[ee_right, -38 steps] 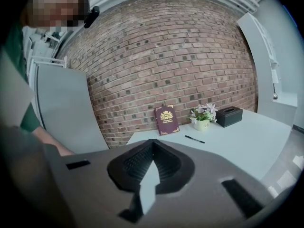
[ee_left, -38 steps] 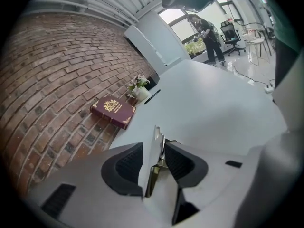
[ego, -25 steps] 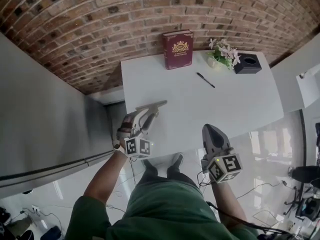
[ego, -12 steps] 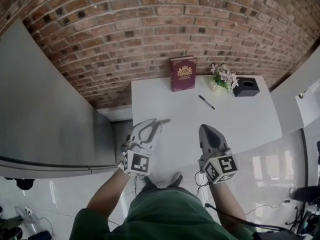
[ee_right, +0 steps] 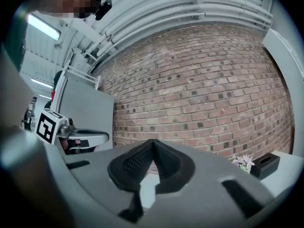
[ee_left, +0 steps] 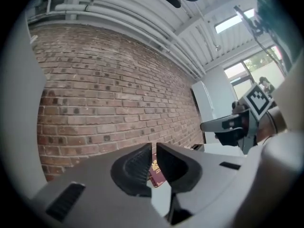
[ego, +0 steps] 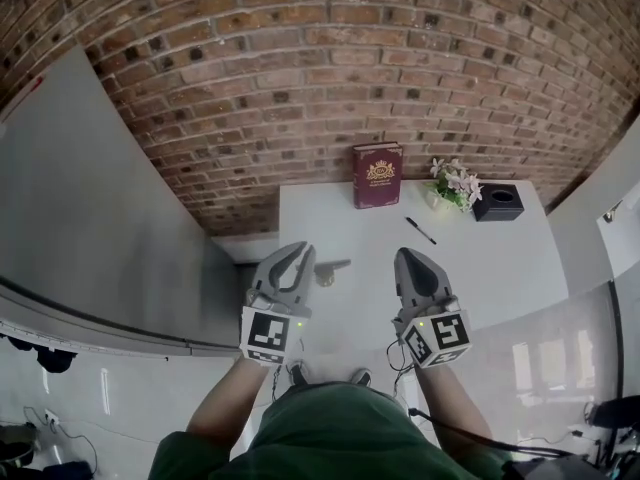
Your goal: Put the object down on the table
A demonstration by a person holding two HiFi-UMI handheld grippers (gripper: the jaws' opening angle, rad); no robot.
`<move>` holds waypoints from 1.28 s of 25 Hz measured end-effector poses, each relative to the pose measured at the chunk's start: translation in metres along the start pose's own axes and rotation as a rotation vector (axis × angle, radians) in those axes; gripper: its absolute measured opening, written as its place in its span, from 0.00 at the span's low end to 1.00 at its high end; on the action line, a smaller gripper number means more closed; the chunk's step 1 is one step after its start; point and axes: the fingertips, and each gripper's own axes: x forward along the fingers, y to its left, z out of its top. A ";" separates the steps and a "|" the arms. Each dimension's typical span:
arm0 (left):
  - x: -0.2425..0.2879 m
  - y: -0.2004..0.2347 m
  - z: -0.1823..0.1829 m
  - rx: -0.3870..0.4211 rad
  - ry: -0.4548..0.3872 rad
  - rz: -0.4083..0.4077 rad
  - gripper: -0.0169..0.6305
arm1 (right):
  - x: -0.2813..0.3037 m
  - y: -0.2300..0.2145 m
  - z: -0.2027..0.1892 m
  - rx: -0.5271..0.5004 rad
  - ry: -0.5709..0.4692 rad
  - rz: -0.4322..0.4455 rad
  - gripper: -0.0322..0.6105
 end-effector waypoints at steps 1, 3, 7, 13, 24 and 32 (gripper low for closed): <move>-0.001 0.004 0.003 -0.012 -0.001 0.011 0.07 | 0.000 0.001 0.004 -0.012 -0.010 0.004 0.05; -0.004 0.010 0.008 -0.023 -0.005 0.028 0.07 | 0.001 0.004 0.013 -0.039 -0.026 0.011 0.05; -0.009 0.021 0.016 -0.058 -0.007 0.060 0.07 | 0.000 0.004 0.023 -0.077 -0.052 0.017 0.05; -0.013 0.027 0.019 -0.089 -0.004 0.085 0.07 | -0.003 0.002 0.032 -0.110 -0.065 0.018 0.05; -0.001 0.029 0.005 -0.122 0.030 0.077 0.07 | 0.003 -0.004 0.025 -0.105 -0.039 0.009 0.05; 0.005 0.033 -0.005 -0.134 0.055 0.071 0.07 | 0.010 -0.004 0.017 -0.098 -0.017 0.015 0.05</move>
